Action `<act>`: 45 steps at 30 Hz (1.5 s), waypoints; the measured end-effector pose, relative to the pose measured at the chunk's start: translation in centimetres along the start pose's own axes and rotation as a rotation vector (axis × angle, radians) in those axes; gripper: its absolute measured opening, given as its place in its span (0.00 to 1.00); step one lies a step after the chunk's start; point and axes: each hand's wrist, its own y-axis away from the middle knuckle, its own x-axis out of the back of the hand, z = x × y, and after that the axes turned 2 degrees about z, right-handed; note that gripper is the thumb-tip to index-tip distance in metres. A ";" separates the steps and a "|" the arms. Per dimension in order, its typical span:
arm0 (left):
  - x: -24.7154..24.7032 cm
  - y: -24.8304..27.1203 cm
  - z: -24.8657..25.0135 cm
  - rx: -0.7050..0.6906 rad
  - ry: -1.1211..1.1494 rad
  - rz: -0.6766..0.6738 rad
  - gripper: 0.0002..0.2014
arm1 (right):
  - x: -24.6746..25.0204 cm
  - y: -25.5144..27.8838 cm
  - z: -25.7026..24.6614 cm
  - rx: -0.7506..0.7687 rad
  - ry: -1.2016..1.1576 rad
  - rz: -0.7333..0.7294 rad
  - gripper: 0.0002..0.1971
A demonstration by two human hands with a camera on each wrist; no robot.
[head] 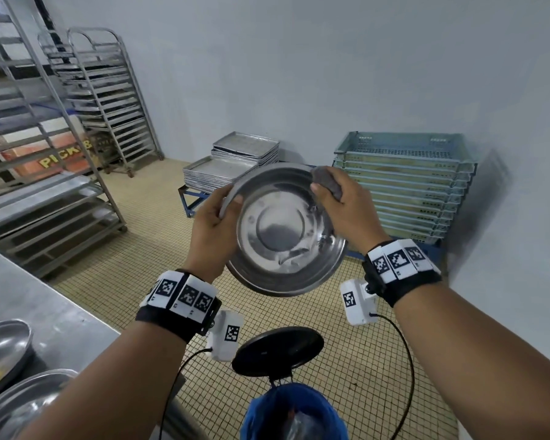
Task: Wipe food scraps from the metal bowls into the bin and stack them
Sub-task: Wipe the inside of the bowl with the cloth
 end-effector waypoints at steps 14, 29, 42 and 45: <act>0.6 -1.1 0.4 -0.064 -0.190 -0.158 0.11 | 0.1 -0.1 -0.2 0.101 0.090 -0.061 0.17; 0.7 -1.1 -0.3 -0.068 -0.265 -0.169 0.10 | -0.2 0.1 0.1 0.124 0.123 -0.074 0.20; 0.5 -0.9 -0.7 -0.054 -0.304 -0.182 0.13 | 0.3 0.9 -0.1 0.027 0.048 -0.080 0.19; 0.4 -1.0 -0.4 -0.051 -0.271 -0.180 0.13 | 0.0 0.6 -0.3 0.072 0.032 -0.083 0.20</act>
